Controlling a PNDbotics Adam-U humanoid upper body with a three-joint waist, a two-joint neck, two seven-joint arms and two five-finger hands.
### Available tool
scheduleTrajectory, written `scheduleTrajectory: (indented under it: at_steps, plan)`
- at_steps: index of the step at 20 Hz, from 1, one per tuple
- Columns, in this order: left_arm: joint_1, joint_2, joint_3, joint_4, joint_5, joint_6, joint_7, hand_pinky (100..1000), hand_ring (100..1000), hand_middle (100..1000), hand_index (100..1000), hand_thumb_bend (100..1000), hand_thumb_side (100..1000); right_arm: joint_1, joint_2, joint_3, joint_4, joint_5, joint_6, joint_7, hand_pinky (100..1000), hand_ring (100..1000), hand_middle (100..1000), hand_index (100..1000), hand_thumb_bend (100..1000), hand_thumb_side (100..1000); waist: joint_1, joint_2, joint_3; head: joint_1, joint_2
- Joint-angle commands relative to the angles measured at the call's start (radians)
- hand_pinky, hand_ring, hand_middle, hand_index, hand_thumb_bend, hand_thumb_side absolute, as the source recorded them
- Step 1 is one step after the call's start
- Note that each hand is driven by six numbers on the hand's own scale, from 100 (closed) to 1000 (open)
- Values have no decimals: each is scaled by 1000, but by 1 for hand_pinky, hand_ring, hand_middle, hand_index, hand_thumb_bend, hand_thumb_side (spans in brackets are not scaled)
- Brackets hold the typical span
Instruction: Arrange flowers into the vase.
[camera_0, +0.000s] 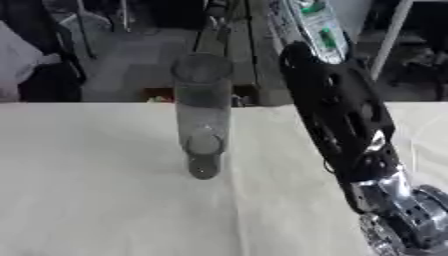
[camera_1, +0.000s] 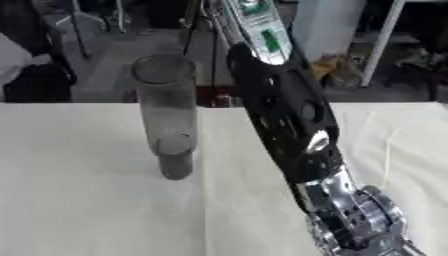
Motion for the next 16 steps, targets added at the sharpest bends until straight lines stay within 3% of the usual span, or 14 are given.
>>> scheduleTrajectory:
  at_steps: [1, 16]
  plan:
    - [-15, 7, -2, -14, 4, 0, -4, 446, 598, 749, 818, 100, 1000, -16, -2, -9, -14, 8, -4, 6, 100, 1000, 100, 100, 100, 562, 4, -15, 4, -11, -17]
    - [-19, -6, -3, -14, 1, 2, -5, 442, 596, 749, 816, 100, 1000, 11, 11, -13, 12, 30, -1, 31, 100, 1000, 100, 100, 100, 580, 2, 20, 18, -14, -41]
